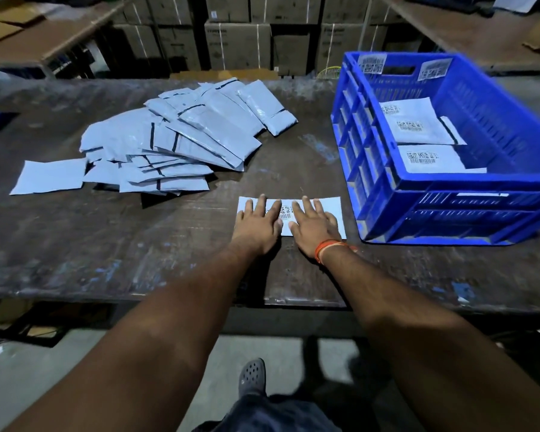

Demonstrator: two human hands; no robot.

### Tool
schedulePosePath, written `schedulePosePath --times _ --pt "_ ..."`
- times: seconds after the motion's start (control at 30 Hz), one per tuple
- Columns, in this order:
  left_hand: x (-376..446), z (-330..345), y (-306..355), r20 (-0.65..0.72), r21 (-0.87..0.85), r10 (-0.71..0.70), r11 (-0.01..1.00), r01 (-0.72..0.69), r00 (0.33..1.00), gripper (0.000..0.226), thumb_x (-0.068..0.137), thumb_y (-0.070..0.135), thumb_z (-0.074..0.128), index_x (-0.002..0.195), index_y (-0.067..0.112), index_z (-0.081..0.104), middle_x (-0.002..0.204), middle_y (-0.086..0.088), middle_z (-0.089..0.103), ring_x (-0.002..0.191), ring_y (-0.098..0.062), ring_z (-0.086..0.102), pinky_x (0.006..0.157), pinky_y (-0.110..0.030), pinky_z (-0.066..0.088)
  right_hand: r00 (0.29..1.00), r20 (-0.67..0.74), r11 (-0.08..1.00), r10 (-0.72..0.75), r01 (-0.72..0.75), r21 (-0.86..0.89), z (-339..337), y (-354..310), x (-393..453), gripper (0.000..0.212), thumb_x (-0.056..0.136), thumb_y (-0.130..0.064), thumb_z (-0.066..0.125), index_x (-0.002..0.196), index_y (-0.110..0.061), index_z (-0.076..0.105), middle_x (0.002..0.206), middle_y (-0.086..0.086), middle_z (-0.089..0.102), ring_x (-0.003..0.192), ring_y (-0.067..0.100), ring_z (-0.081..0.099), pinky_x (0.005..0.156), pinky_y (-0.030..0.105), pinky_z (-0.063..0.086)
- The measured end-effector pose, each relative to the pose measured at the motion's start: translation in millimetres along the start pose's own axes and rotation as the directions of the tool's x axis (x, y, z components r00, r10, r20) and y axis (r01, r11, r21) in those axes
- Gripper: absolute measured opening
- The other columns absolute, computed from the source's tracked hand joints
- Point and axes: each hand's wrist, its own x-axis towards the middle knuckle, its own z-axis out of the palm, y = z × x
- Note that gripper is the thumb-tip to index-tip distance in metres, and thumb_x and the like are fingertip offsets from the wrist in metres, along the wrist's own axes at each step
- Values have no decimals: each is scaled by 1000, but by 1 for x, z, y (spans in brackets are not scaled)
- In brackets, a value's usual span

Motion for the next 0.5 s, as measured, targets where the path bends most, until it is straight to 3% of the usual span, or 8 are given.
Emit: schedulePosePath --times 0.13,0.23,0.3,0.4,0.5 --pt "-12 3 -18 8 -7 -68 998 68 998 57 103 55 17 158 45 4 169 -3 0 155 -32 -3 121 -59 6 996 2 995 93 -93 -37 -2 25 -5 60 103 -51 21 159 -31 11 167 1 -1 153 26 -2 120 46 12" --pt "-15 -1 -33 27 -4 -118 993 118 993 56 103 56 17 157 47 4 169 -3 -2 154 -34 -4 120 -61 3 988 13 988 154 -154 -31 -6 37 -7 58 104 -47 24 159 -30 11 167 5 -1 153 29 -3 121 45 8" --pt "-14 -3 -41 53 -2 -184 983 185 981 55 104 53 19 157 46 8 168 -7 -1 154 -34 -3 118 -64 4 977 -6 977 215 -215 16 -8 33 -8 57 104 -40 32 158 -28 17 166 11 1 152 32 2 120 46 14" --pt "-15 -14 -41 -22 -26 -283 959 283 959 49 103 44 35 151 32 32 153 -20 26 144 -38 23 110 -63 25 931 -82 931 357 -347 110 -18 17 -11 56 94 -22 50 149 -24 36 158 16 16 143 36 20 110 48 33" --pt "-12 -22 -32 -114 -146 -389 917 372 914 44 99 41 47 140 25 48 134 -17 42 125 -36 40 101 -50 40 883 -96 879 459 -435 196 -30 10 -10 53 87 -18 58 138 -23 48 145 16 27 130 39 33 106 48 39"
